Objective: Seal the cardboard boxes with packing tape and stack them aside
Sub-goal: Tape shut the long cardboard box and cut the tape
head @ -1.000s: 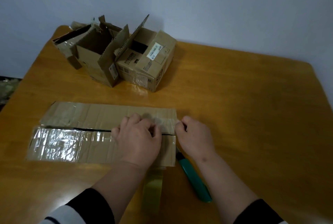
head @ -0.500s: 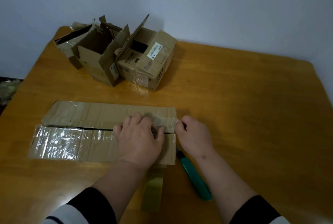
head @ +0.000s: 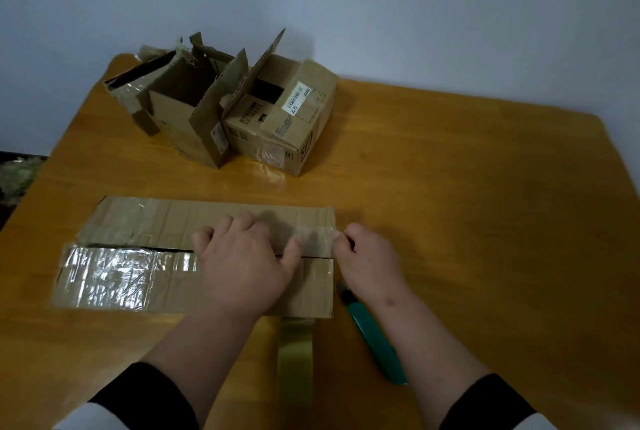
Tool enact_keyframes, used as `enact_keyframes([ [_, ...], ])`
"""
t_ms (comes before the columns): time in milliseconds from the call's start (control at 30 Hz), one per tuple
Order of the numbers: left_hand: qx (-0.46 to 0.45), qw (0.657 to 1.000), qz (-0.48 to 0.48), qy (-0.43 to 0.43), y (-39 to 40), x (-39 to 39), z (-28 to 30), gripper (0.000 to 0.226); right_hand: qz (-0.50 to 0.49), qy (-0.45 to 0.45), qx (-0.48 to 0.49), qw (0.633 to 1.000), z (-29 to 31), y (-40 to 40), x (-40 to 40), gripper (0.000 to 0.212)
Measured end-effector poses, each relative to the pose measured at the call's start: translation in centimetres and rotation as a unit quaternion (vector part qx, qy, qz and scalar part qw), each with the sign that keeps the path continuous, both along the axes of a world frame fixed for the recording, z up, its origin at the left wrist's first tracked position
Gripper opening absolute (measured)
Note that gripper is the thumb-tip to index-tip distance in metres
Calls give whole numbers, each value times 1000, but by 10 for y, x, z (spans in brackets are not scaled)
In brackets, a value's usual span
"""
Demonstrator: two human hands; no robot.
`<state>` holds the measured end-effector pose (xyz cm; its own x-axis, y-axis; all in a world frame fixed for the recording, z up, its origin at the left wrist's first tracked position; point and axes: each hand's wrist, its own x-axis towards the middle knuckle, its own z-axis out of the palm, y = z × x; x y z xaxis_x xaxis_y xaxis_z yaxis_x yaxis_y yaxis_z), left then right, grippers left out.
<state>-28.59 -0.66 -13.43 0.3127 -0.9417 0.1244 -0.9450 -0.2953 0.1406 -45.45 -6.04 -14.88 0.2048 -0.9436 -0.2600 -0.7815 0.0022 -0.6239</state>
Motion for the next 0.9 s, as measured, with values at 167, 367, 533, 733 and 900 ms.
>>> enact_keyframes([
  [167, -33, 997, 38, 62, -6, 9, 5, 53, -9, -25, 17, 999, -2, 1, -2, 35],
  [367, 131, 988, -37, 78, -33, 10, 7, 106, -14, -44, 33, 998, 1, -1, -2, 32],
  [533, 259, 962, -58, 70, -55, 22, 7, 96, -10, -63, 53, 997, 1, -2, -4, 34],
  [733, 242, 950, -71, 183, -67, 38, 12, 38, -37, -124, 101, 986, 3, -3, -4, 35],
  [900, 278, 949, -48, 141, -68, 33, 11, 75, -55, -139, 123, 981, 6, -4, -2, 38],
])
